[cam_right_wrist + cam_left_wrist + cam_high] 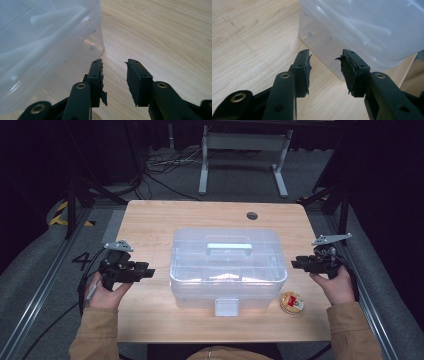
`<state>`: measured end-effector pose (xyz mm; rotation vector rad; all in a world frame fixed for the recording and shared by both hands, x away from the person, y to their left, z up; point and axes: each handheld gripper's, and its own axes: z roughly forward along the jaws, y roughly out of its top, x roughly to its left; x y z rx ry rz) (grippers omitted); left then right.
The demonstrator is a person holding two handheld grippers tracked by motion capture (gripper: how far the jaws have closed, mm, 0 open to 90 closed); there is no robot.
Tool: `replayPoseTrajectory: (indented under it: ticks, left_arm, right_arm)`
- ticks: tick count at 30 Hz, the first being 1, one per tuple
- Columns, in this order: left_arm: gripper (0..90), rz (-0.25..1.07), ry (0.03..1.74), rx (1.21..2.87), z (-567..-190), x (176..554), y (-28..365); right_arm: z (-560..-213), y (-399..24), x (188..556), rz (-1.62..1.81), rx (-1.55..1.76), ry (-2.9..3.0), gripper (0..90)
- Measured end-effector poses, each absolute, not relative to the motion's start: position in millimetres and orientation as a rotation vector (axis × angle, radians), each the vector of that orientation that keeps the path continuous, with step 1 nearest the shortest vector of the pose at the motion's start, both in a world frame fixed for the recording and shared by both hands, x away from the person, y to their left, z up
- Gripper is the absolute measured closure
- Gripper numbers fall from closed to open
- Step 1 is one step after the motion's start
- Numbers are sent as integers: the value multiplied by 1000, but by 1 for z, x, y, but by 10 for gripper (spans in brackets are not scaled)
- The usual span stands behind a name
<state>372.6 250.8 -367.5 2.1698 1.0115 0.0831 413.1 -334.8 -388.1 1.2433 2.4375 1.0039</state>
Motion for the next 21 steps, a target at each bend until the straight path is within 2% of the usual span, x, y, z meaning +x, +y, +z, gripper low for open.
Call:
replayPoseTrajectory:
  ticks: [7,10,15,21]
  left_arm:
    - [589,67,1008,2144,-363,370,251]
    - [523,90,967,2160,-354,368,244]
    - [558,66,863,2187,-343,368,236]
    - [580,148,864,2185,-323,365,234]
  right_arm:
    - [-386,-333,409,1019,1212,2446,640]
    - [-383,-334,405,1029,1185,2434,627]
    - [-386,-340,403,1070,1222,2429,619]
    - [-389,-340,400,1050,1222,2414,588]
